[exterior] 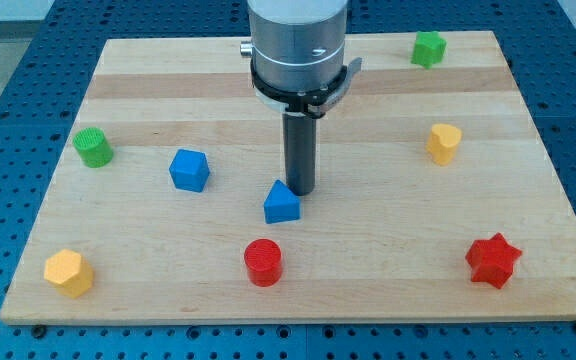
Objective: Place the blue triangle at the center of the board
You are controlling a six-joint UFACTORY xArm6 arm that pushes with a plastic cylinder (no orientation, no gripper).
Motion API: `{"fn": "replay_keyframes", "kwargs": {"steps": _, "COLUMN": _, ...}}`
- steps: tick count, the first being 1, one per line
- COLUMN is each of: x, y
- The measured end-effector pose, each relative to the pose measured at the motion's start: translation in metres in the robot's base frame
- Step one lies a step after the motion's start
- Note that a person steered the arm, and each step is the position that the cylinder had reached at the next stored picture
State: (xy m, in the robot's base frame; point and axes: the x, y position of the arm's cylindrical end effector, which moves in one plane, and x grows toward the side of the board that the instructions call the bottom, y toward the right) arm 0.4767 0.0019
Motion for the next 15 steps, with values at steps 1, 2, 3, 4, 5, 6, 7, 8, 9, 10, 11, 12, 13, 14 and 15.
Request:
{"fn": "replay_keyframes", "kwargs": {"steps": 1, "x": 0.012, "y": 0.016}}
{"fn": "replay_keyframes", "kwargs": {"steps": 2, "x": 0.035, "y": 0.015}}
{"fn": "replay_keyframes", "kwargs": {"steps": 3, "x": 0.055, "y": 0.009}}
{"fn": "replay_keyframes", "kwargs": {"steps": 4, "x": 0.055, "y": -0.002}}
{"fn": "replay_keyframes", "kwargs": {"steps": 5, "x": 0.055, "y": -0.019}}
{"fn": "replay_keyframes", "kwargs": {"steps": 6, "x": 0.055, "y": -0.052}}
{"fn": "replay_keyframes", "kwargs": {"steps": 7, "x": 0.055, "y": -0.062}}
{"fn": "replay_keyframes", "kwargs": {"steps": 8, "x": 0.055, "y": -0.053}}
{"fn": "replay_keyframes", "kwargs": {"steps": 9, "x": 0.055, "y": -0.034}}
{"fn": "replay_keyframes", "kwargs": {"steps": 10, "x": 0.038, "y": -0.034}}
{"fn": "replay_keyframes", "kwargs": {"steps": 11, "x": -0.006, "y": -0.033}}
{"fn": "replay_keyframes", "kwargs": {"steps": 12, "x": -0.029, "y": -0.025}}
{"fn": "replay_keyframes", "kwargs": {"steps": 13, "x": -0.034, "y": -0.021}}
{"fn": "replay_keyframes", "kwargs": {"steps": 14, "x": -0.034, "y": -0.025}}
{"fn": "replay_keyframes", "kwargs": {"steps": 15, "x": -0.034, "y": -0.021}}
